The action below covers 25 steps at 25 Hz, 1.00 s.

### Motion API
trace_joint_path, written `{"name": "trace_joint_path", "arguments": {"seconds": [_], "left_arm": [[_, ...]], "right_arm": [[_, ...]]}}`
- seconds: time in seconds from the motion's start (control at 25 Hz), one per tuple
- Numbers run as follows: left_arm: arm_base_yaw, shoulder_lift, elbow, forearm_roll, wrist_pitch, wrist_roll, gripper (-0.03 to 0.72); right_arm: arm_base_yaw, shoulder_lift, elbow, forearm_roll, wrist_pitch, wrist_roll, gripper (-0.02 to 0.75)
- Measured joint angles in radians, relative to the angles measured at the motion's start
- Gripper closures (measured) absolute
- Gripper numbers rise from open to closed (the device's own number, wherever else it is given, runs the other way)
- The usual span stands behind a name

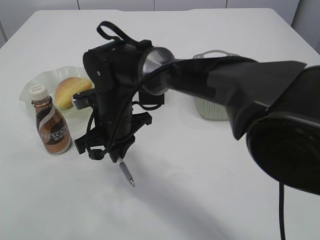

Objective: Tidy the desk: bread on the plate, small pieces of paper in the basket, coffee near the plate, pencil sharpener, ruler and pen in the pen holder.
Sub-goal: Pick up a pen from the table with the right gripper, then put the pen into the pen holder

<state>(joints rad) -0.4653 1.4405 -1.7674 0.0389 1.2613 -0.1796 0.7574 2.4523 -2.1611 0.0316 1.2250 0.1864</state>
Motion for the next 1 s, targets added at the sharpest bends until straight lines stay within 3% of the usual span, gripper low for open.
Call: {"name": "trace_joint_path", "arguments": {"seconds": [0.32, 0.72, 1.0], "left_arm": [[0.0, 0.0, 0.0, -0.012, 0.0, 0.0, 0.381], [0.0, 0.0, 0.0, -0.039, 0.0, 0.0, 0.381], [0.0, 0.0, 0.0, -0.046, 0.0, 0.0, 0.381]], "right_arm": [[0.0, -0.176, 0.275, -0.085, -0.026, -0.008, 0.677], [0.0, -0.6, 0.849, -0.101, -0.617, -0.023, 0.677], [0.0, -0.798, 1.062, -0.217, -0.973, -0.023, 0.677]]}}
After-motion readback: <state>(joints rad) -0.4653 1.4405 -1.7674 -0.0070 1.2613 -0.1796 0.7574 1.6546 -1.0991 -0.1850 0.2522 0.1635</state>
